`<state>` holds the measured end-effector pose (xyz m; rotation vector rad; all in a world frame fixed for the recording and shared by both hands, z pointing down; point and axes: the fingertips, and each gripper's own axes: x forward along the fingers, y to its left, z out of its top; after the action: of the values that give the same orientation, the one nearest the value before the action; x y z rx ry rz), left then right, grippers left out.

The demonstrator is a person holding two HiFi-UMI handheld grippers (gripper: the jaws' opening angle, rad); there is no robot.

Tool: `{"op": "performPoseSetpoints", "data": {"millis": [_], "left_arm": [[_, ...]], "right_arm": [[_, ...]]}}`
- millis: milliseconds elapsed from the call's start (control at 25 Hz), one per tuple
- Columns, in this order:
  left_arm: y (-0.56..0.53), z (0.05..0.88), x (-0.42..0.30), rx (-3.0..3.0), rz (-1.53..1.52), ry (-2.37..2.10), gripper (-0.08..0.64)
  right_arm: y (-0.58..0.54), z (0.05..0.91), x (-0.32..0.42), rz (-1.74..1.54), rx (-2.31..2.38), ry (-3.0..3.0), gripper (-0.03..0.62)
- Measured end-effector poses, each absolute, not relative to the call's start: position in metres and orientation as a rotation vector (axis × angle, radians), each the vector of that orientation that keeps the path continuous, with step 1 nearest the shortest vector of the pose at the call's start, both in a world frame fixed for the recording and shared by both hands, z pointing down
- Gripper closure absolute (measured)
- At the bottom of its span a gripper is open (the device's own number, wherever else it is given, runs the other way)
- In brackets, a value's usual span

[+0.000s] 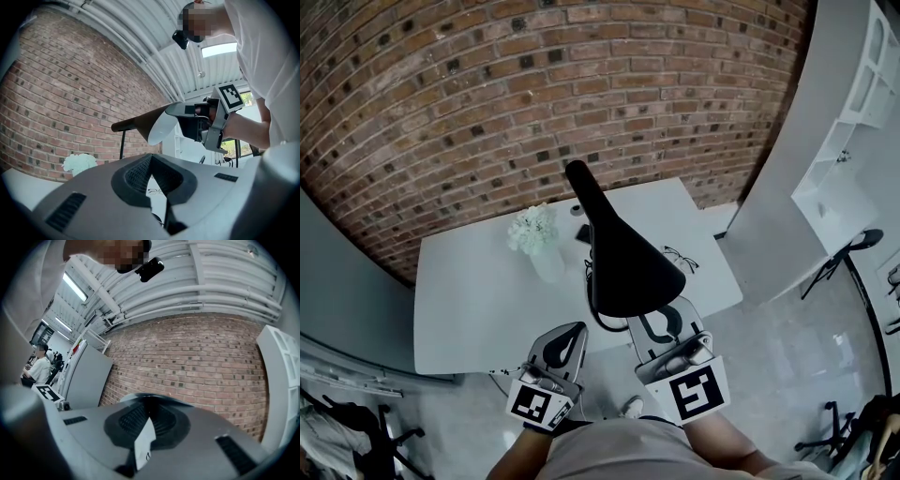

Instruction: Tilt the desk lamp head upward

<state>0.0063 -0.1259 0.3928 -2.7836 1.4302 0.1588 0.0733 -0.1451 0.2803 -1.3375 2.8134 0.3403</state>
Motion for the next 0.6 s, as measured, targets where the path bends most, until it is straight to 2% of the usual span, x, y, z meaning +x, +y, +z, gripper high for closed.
{"op": "performPoseSetpoints", "data": {"millis": [600], "left_arm": [[-0.112, 0.404, 0.004, -2.835, 0.146, 1.415, 0.555]], "right_arm": [[-0.128, 0.330, 0.098, 0.229, -1.497, 2.828, 0.577]]}}
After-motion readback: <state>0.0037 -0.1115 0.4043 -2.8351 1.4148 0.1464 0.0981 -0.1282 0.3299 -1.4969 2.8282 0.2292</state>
